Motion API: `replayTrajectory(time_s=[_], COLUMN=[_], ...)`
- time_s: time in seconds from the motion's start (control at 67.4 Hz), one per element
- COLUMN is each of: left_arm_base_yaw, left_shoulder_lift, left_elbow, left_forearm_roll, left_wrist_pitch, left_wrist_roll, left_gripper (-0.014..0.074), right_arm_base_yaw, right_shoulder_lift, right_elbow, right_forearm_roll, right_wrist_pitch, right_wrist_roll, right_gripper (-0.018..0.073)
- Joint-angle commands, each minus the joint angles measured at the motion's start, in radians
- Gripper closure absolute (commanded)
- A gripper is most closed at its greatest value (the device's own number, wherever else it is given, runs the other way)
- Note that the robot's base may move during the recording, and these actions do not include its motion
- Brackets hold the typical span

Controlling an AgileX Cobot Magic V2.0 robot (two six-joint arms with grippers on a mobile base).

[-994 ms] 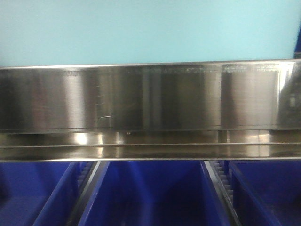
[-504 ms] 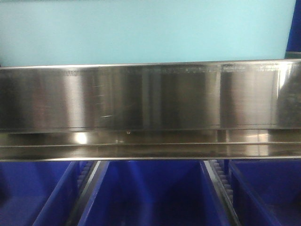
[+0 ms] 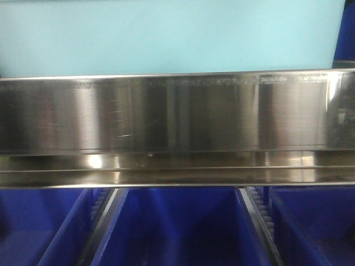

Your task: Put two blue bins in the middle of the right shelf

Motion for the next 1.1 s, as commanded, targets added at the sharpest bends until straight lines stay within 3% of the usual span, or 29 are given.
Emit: replayTrajectory(time_s=[0.0, 0.178, 0.237, 0.712, 1.083], left_arm_base_yaw=[-0.004, -0.004, -0.004, -0.004, -0.004], left_shoulder_lift=[-0.009, -0.009, -0.009, -0.044, -0.144], left_elbow=[0.018, 0.018, 0.018, -0.035, -0.261], left_forearm_roll=[-0.006, -0.012, -0.012, -0.017, -0.041], left_wrist_pitch=[-0.024, -0.024, -0.022, -0.028, -0.116], left_wrist_roll=[-0.005, -0.005, -0.005, -0.005, -0.005], left_gripper=[0.0183, 0.064, 0.0706, 0.0708, 0.0708], right_arm_base_yaw=[-0.001, -0.001, -0.001, -0.001, -0.001], right_shoulder_lift=[-0.004, -0.004, -0.004, -0.045, -0.086], right_elbow=[0.016, 0.016, 0.016, -0.038, -0.295], right_forearm_roll=[0.002, 0.002, 0.004, 0.005, 0.005], right_wrist_pitch=[-0.023, -0.022, -0.022, -0.071, -0.069], right_wrist_roll=[0.001, 0.001, 0.001, 0.001, 0.001], right_gripper=[0.0132, 0.0604, 0.0728, 0.0713, 0.0713])
